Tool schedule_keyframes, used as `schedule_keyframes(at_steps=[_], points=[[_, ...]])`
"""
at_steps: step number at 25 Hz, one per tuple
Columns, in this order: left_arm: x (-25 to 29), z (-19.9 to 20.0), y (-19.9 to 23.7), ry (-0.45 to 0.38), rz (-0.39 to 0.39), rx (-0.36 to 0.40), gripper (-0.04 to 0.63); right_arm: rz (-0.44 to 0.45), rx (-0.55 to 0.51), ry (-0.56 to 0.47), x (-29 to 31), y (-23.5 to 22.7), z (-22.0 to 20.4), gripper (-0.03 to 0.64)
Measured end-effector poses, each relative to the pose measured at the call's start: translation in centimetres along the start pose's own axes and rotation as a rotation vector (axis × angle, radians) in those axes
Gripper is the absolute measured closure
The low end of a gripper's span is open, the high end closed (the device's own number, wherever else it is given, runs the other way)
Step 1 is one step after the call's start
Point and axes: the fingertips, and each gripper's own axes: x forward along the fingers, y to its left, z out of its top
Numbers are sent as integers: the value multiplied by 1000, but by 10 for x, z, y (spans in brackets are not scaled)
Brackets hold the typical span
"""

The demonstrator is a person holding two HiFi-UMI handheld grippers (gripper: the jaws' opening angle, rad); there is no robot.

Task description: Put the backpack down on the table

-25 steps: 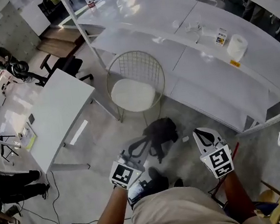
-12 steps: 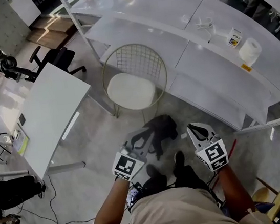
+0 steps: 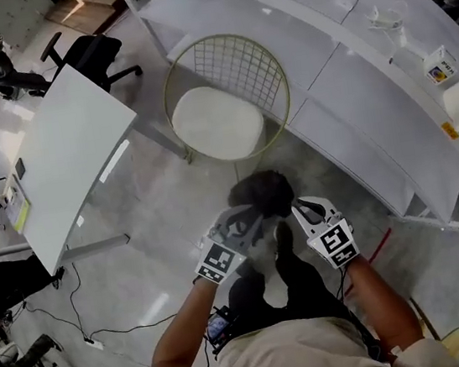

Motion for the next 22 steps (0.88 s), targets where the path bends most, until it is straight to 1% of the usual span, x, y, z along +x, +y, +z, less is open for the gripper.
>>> schedule_keyframes(at_steps=[2,4,5,7,12,14,17,22], points=[[21,-29,5,42,-2,-38,504,46,1,32,22,-6,-26,588],[41,-56,13,68,8,-91,486,85,7,65,43,-14,-51,583],[51,-70,18,81,16,-113,478,105,12,84,54,-17,-64,561],[70,-100,24,119,26,-138,466,143,17,127,77,-22,-92,492],[111,-179,35,221,32,-180,444,231,-26,210,129,-22,-155,474],[126,-207,38,247,35,-187,430,264,-46,233,148,-21,-181,465],[146,-248,38,287,32,-174,413,308,-92,256,173,-19,-218,454],[154,-303,29,351,-1,-141,402,355,-205,292,204,0,-264,440]])
